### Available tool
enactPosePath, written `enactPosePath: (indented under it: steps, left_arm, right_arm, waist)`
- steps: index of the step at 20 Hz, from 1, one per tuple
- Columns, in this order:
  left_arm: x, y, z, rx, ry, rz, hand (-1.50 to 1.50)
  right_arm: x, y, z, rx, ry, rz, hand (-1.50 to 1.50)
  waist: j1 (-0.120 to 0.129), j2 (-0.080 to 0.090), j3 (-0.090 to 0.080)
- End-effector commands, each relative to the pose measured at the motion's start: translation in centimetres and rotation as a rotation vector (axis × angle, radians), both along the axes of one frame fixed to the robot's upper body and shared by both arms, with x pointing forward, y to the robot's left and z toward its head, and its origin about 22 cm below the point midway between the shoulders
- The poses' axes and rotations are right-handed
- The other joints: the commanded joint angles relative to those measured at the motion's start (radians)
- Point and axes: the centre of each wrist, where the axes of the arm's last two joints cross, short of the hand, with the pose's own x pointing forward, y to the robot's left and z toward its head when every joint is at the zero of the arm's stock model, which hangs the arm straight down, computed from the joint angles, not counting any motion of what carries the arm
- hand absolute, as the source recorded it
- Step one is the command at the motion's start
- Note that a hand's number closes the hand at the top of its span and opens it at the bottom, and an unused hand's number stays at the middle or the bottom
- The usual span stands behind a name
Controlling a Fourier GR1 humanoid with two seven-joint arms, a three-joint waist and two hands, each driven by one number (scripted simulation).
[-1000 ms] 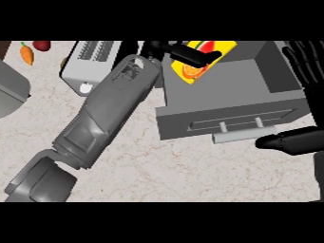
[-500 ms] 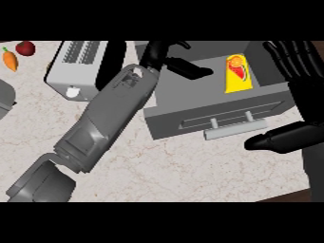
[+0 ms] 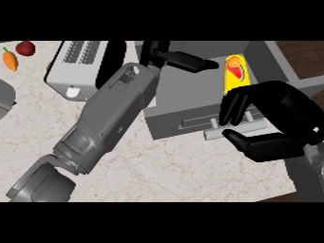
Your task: Pick up the cup, place it into the drawer and close the drawer
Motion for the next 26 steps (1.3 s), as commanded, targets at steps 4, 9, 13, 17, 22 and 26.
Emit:
enactPosePath:
  steps: [4,9,13,17,22,26]
  left_arm:
    - [0.2,0.0,0.4,-0.097,-0.048,0.075,-1.5]
    - [0.2,0.7,-0.7,-0.13,-0.017,0.106,-1.5]
    - [0.0,1.1,-1.5,-0.172,-0.022,0.098,-1.5]
    - [-0.3,1.4,-2.3,-0.203,-0.024,0.084,-1.5]
    - [-0.6,3.7,-4.0,-0.254,-0.031,0.091,-1.5]
    - [-1.0,4.9,-4.5,-0.246,-0.032,0.084,-1.5]
  right_arm:
    - [-1.3,-0.8,-0.6,-0.41,0.052,0.121,1.5]
    - [-2.5,-1.4,-1.0,-0.62,-0.06,-0.038,-1.5]
    - [-2.4,0.0,-5.9,-0.686,-0.025,-0.125,-1.5]
    - [0.1,1.4,-9.4,-0.811,0.036,-0.157,-1.5]
    - [2.6,1.5,-13.8,-0.925,0.082,-0.107,-1.5]
    - [4.6,-0.5,-17.3,-0.925,0.096,-0.172,1.5]
  waist:
    - [0.05,-0.021,0.0]
    - [0.114,-0.031,0.001]
    - [0.155,-0.031,0.002]
    - [0.204,-0.037,0.001]
    - [0.237,-0.037,0.001]
    - [0.261,-0.036,0.003]
